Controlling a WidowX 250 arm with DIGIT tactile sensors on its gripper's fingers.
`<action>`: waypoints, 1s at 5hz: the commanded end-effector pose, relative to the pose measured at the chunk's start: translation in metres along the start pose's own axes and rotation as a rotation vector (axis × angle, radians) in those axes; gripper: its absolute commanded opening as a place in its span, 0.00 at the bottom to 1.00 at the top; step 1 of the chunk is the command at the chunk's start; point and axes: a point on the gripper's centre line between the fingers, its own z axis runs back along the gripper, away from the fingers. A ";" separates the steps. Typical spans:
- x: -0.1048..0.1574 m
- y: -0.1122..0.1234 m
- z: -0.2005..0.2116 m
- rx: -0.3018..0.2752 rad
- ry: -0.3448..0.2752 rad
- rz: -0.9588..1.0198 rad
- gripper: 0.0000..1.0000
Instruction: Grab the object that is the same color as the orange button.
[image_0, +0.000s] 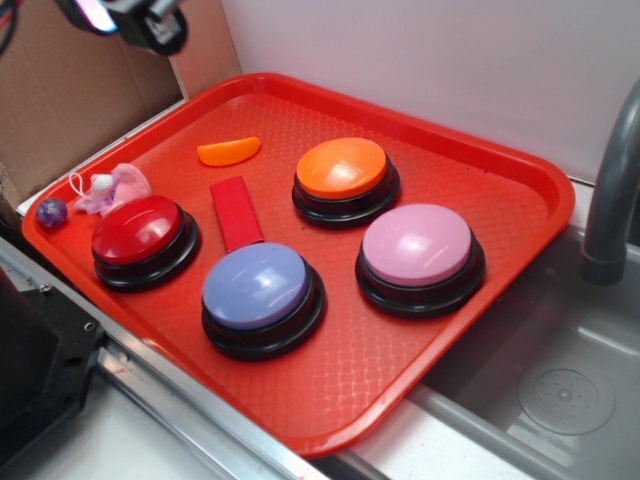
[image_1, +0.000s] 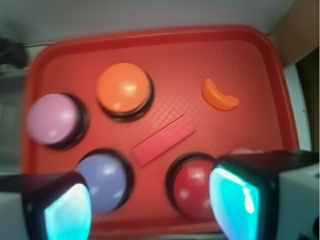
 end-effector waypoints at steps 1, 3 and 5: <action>0.054 0.056 -0.061 0.045 -0.027 0.181 1.00; 0.074 0.094 -0.112 0.108 -0.040 0.231 1.00; 0.081 0.101 -0.139 0.108 -0.049 0.202 1.00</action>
